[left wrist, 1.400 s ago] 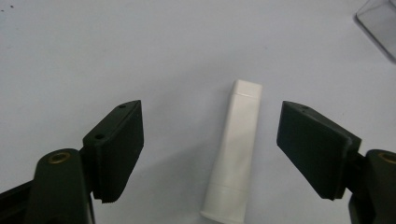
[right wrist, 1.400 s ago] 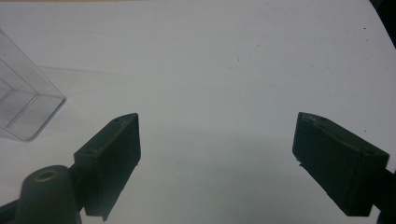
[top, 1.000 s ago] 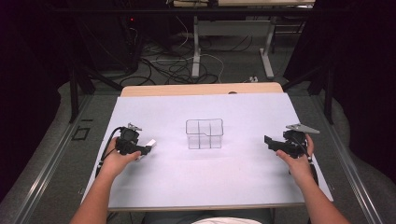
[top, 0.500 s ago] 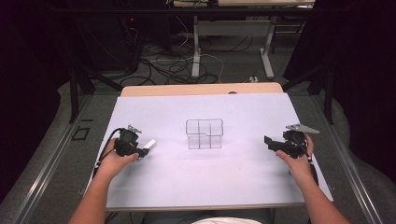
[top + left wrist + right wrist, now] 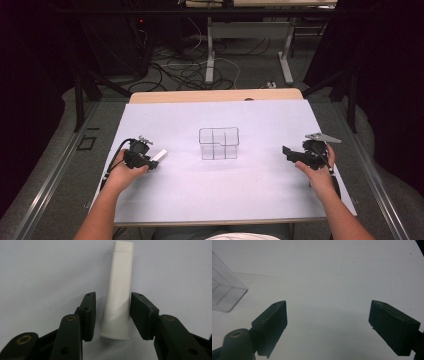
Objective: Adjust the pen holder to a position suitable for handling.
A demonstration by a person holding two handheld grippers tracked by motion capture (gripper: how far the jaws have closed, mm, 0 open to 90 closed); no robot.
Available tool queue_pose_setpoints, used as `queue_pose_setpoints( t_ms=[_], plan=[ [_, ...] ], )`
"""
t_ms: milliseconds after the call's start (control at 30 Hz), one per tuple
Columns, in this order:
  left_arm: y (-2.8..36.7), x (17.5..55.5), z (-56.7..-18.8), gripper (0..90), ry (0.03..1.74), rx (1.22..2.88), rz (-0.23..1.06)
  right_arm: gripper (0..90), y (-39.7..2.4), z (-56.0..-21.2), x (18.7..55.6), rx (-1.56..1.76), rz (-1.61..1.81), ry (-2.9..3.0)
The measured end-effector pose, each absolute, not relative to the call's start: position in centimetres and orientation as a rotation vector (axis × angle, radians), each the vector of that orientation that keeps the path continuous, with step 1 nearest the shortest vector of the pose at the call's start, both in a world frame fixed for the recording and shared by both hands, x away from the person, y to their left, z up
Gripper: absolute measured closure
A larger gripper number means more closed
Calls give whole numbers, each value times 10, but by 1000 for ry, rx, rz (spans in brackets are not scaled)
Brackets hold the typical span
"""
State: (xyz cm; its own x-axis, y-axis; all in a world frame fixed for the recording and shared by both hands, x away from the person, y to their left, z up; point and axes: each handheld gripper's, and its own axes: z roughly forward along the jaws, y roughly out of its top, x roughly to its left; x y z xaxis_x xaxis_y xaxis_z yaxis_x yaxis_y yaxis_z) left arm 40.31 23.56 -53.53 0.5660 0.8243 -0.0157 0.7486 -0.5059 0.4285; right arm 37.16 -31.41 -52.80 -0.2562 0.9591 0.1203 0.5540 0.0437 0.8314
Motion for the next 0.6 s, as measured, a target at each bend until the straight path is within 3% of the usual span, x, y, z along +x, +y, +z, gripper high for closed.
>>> queue_pose_setpoints(
  t_ms=[600],
  plan=[
    [236,404,-535,657,1269,2423,251,148,-314,-528,371,1531,1120,1844]
  ],
)
